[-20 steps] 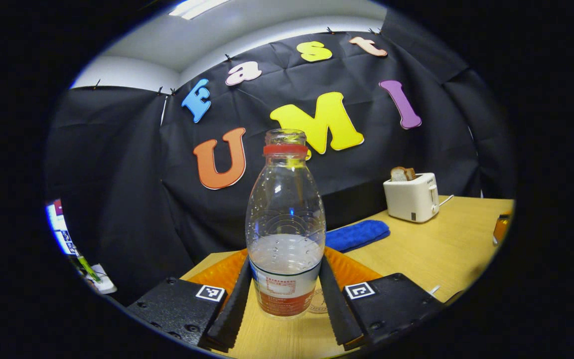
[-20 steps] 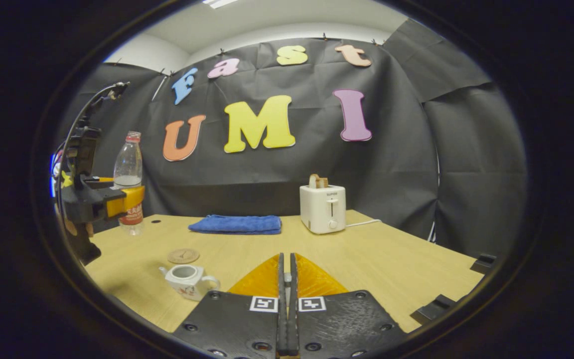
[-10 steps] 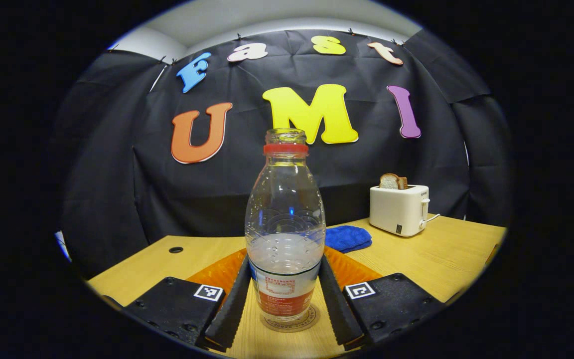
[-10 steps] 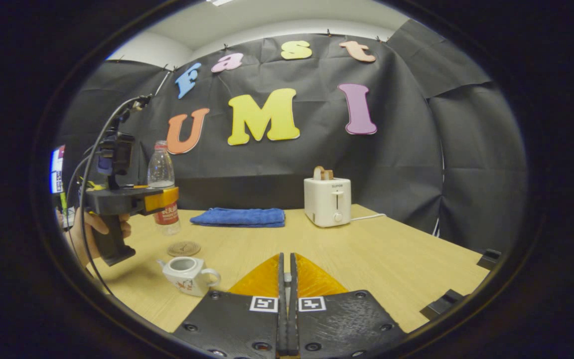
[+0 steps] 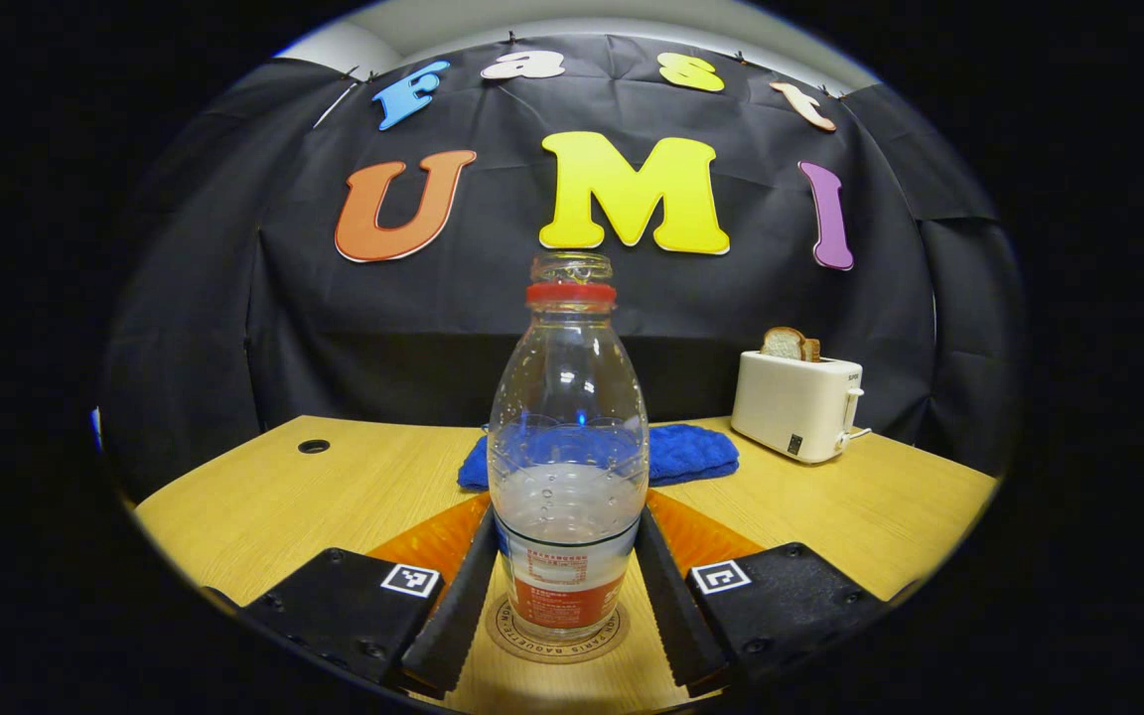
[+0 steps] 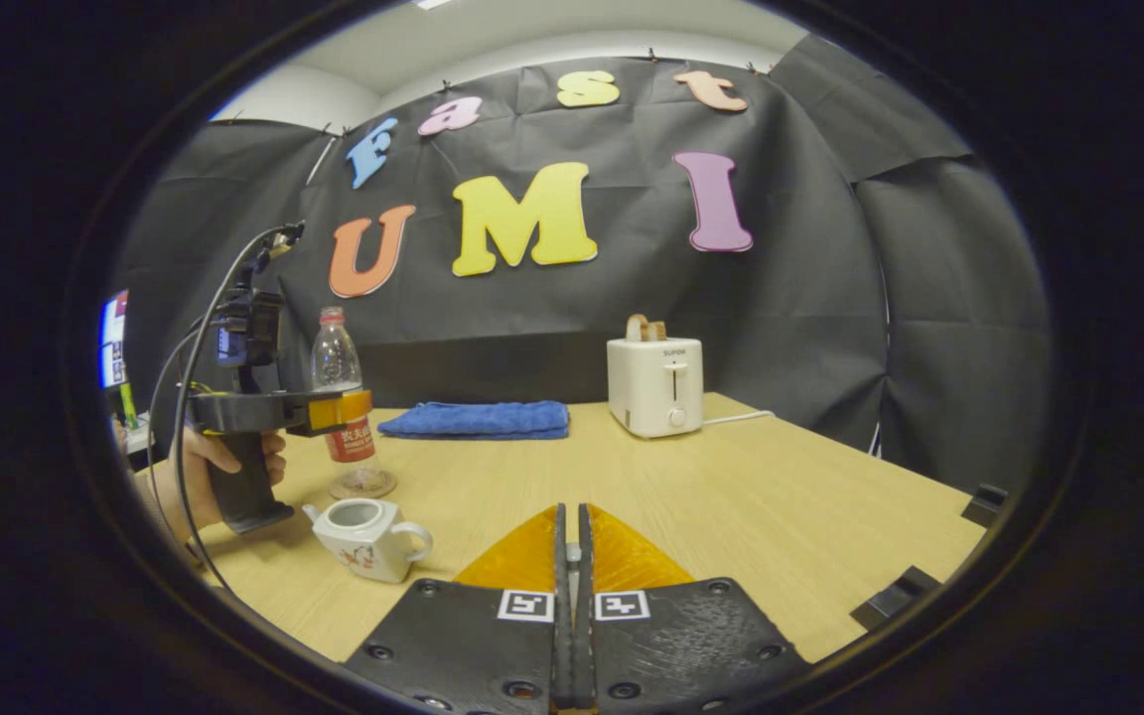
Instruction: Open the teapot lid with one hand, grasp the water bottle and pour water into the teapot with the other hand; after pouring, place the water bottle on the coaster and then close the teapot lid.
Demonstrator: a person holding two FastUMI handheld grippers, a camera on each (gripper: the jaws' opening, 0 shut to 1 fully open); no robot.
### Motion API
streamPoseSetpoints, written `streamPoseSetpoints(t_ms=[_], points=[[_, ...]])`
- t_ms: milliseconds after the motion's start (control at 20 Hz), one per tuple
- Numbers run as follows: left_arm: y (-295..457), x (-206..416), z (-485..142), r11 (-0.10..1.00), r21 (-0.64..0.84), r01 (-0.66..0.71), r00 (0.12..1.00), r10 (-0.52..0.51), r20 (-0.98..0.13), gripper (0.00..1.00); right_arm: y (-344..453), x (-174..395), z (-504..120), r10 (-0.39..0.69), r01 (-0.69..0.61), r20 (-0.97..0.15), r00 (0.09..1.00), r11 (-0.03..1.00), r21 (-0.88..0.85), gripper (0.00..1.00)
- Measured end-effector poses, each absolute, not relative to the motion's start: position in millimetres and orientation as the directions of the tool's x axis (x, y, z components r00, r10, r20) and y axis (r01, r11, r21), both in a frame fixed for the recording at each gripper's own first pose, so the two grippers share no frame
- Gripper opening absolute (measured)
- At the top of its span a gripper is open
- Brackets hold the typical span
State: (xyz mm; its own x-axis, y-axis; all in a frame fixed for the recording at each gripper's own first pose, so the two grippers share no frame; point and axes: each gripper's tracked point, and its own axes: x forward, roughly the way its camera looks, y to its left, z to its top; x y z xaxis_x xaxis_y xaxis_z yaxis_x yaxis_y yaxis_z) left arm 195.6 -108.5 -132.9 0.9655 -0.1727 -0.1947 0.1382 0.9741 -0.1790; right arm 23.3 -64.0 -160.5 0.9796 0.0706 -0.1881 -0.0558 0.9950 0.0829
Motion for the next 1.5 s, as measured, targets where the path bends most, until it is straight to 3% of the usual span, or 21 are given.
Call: streamPoseSetpoints(t_ms=[450,550,1050,1500], points=[[-111,189,-145,0.982,-0.1,0.158,0.964,-0.175,-0.201,0.8,-64,24,-161,0.071,-0.058,-0.186,0.98,0.996,0.074,0.01],[-112,186,-149,0.982,-0.108,0.155,0.962,-0.174,-0.208,1.0,-63,24,-161,0.072,-0.059,-0.186,0.98,0.996,0.072,0.0],[-101,159,-138,0.983,-0.127,0.131,0.971,-0.153,-0.182,1.0,-57,17,-148,0.086,-0.074,-0.168,0.982,0.994,0.076,0.01],[-73,76,-96,0.988,-0.113,0.107,0.988,-0.119,-0.099,1.0,-33,1,-124,0.105,-0.098,-0.144,0.984,0.994,0.055,0.01]])
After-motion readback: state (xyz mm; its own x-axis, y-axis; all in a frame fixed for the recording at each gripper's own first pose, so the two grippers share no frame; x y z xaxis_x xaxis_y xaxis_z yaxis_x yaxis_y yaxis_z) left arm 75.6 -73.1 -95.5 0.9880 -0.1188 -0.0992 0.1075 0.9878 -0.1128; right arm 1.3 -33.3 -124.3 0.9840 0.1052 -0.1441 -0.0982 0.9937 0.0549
